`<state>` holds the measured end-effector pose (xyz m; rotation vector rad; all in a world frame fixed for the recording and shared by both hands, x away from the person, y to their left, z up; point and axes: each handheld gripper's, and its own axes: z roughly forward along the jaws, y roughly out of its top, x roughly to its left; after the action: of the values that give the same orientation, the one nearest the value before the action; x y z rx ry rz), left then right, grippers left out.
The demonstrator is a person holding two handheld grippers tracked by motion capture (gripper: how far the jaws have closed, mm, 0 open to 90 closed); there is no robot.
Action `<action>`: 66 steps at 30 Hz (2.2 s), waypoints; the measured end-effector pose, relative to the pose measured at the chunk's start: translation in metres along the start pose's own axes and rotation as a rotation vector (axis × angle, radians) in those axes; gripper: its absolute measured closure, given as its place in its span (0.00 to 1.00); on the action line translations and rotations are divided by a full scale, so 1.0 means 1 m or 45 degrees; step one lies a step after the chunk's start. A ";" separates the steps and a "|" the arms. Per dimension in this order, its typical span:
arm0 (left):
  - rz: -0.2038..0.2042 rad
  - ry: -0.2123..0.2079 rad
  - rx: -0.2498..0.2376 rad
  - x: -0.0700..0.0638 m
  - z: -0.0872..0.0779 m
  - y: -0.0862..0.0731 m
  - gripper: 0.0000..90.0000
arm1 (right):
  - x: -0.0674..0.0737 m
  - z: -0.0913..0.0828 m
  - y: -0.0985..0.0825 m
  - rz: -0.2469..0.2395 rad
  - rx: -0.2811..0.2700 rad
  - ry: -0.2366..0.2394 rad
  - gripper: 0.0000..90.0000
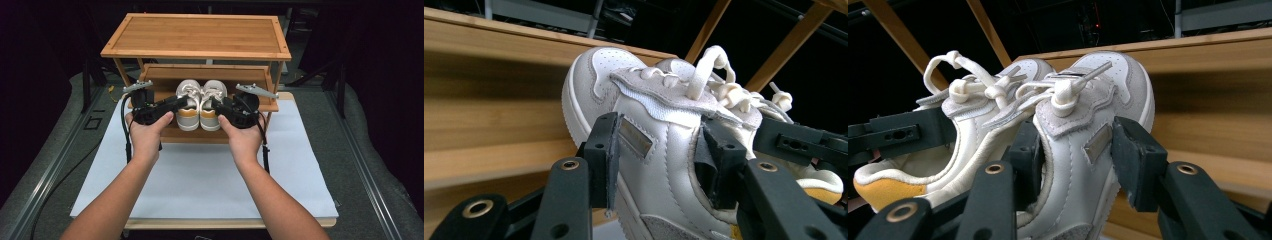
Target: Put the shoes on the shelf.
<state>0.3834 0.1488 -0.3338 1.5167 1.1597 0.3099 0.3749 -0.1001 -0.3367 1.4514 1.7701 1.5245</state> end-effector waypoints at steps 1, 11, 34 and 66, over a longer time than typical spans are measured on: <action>-0.003 -0.001 0.000 0.001 0.002 0.001 0.62 | -0.001 0.002 0.002 0.001 0.006 -0.013 0.63; -0.032 -0.006 0.018 0.015 0.024 0.009 0.63 | -0.011 0.020 0.010 0.014 0.027 -0.014 0.63; -0.092 -0.032 0.060 0.042 0.058 0.014 0.62 | -0.035 0.055 0.011 0.066 0.056 -0.030 0.63; -0.065 -0.023 0.094 0.050 0.069 0.025 0.50 | -0.048 0.067 0.025 0.127 0.102 -0.016 0.55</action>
<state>0.4703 0.1496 -0.3538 1.5483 1.2049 0.2203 0.4581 -0.1124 -0.3523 1.6064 1.7945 1.5051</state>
